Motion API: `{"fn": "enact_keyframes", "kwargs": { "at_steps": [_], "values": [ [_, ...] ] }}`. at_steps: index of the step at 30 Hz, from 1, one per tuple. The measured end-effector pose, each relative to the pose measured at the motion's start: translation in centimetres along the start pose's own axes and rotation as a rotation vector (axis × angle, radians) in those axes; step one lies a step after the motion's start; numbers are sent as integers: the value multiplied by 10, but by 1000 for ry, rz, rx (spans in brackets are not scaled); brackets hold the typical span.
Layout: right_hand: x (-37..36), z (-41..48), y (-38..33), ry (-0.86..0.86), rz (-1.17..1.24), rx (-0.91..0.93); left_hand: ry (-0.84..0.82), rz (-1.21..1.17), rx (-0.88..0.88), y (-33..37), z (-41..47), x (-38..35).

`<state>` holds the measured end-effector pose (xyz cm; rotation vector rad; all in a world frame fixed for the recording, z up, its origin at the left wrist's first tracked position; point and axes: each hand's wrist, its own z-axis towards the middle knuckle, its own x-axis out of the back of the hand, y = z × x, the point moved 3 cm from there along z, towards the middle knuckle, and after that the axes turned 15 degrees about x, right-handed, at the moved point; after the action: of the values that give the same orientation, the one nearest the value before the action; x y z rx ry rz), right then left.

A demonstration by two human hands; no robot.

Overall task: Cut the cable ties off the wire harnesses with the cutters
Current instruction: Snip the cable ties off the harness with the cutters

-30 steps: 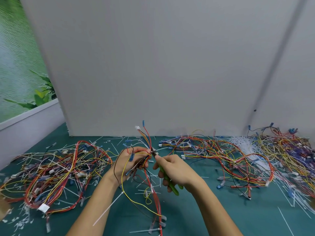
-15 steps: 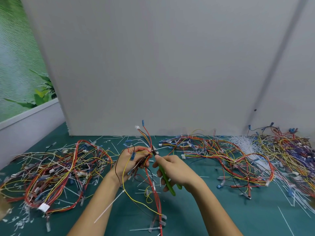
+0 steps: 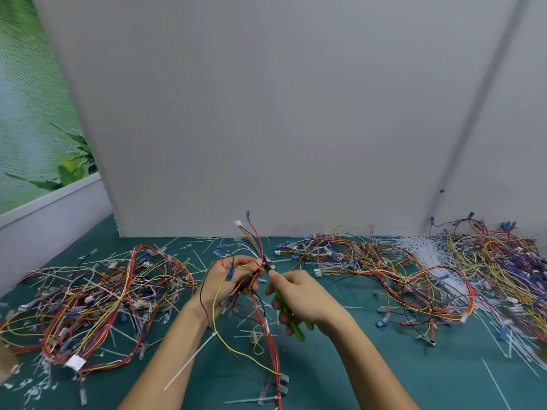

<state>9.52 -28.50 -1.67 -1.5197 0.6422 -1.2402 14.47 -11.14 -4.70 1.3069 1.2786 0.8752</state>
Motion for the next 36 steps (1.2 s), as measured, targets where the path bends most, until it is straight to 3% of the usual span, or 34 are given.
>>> {"fn": "enact_keyframes", "kwargs": {
  "at_steps": [36],
  "values": [
    [7, -2, 2, -64, -16, -33, -83, 128, -23, -12, 11, 6]
  ]
}}
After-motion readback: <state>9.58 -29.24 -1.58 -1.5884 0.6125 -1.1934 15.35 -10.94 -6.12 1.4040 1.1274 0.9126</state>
